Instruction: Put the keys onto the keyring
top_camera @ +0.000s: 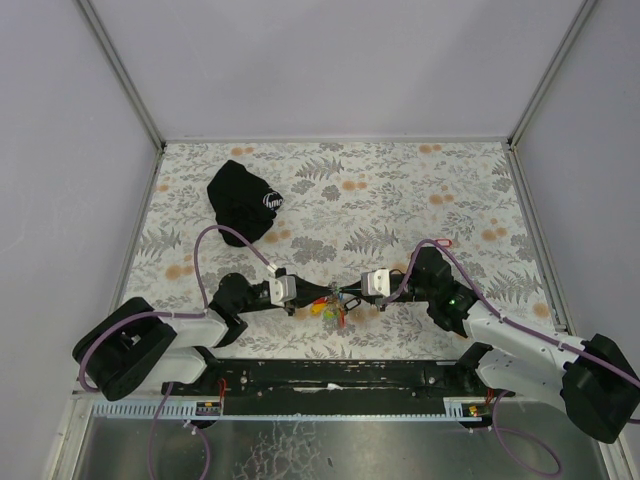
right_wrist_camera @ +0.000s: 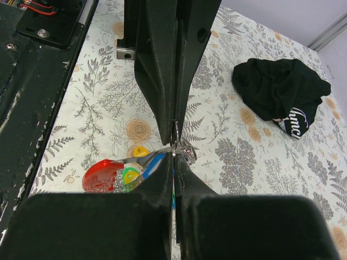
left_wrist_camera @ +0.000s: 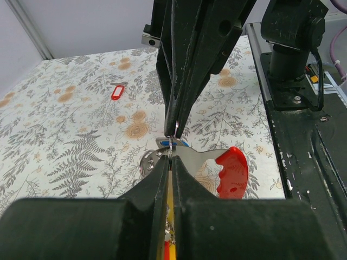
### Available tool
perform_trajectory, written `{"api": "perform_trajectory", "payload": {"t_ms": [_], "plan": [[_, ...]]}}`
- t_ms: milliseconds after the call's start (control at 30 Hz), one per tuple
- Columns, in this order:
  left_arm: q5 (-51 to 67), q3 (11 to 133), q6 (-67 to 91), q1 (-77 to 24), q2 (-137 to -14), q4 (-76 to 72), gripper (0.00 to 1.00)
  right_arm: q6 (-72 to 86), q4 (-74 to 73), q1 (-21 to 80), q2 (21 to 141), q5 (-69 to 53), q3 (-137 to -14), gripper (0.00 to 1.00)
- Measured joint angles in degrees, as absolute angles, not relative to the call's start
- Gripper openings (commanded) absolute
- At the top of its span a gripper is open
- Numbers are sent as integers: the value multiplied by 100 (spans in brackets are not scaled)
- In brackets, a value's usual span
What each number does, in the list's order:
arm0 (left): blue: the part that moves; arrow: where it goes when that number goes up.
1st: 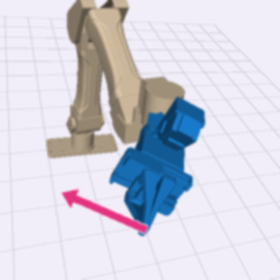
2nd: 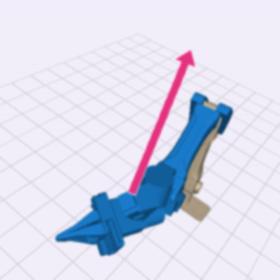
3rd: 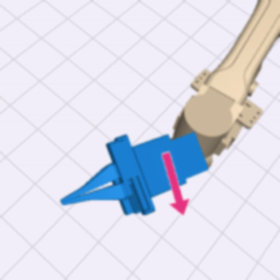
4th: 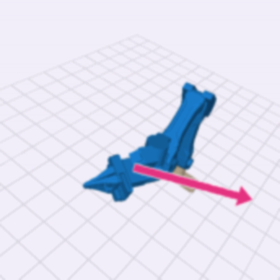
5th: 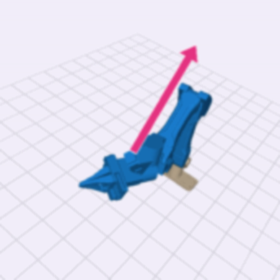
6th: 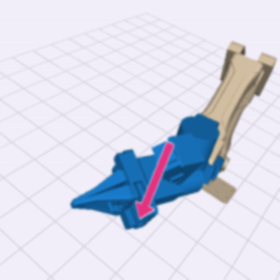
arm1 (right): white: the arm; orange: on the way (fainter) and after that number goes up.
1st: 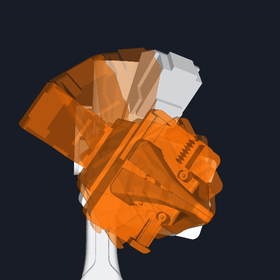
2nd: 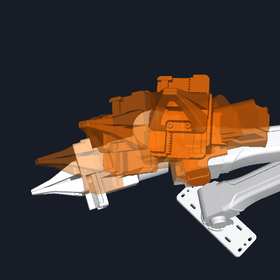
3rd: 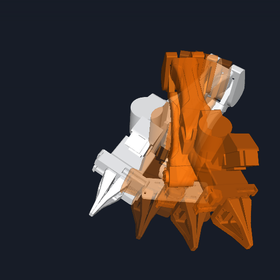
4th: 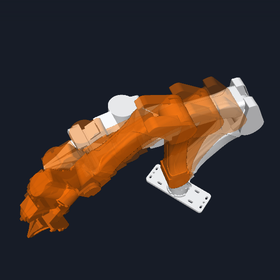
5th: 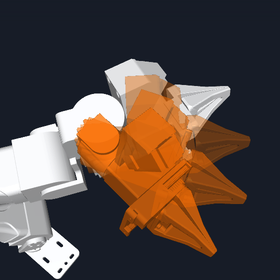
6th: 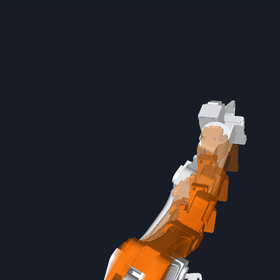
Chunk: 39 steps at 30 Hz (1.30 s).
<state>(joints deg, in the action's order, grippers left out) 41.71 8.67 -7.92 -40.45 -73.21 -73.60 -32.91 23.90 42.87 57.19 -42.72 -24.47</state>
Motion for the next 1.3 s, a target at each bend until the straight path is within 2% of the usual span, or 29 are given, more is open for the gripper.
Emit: {"api": "perform_trajectory", "payload": {"t_ms": [1300], "plan": [[4309, 867, -620, -3968, -7391, -7592, 0, -3210, 2274, 4333, 5631, -4021, -2447, 0]]}}
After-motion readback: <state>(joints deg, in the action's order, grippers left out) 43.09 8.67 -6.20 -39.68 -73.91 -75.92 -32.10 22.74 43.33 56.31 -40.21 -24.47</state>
